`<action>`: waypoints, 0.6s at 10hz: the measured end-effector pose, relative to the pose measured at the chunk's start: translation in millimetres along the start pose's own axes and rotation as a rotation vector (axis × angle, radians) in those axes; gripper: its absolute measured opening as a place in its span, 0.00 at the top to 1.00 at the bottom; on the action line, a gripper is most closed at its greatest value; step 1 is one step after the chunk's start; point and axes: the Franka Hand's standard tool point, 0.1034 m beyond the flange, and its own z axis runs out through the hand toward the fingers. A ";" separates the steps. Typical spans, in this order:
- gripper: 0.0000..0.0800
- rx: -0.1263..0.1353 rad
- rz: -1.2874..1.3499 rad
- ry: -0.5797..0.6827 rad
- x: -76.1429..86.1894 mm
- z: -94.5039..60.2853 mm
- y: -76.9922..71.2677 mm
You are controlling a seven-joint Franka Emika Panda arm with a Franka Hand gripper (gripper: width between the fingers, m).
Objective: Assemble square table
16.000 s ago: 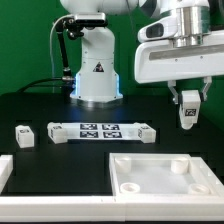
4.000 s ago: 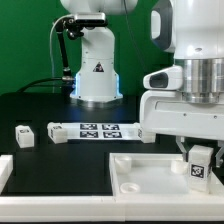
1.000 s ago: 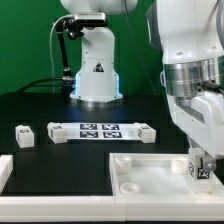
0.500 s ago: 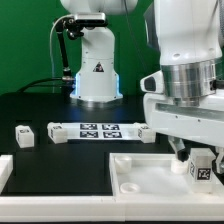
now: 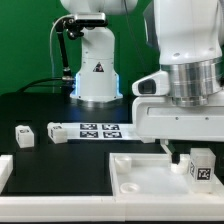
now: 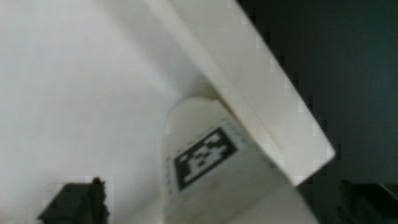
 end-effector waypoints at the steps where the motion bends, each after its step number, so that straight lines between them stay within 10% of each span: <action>1: 0.19 -0.015 -0.072 -0.005 -0.5 -0.7 -4.3; 6: 0.63 -0.009 0.174 -0.004 0.2 0.1 -1.9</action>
Offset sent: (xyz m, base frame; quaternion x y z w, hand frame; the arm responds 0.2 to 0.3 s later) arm 0.0000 0.0000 0.0000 0.0000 0.0000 0.0000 1.0000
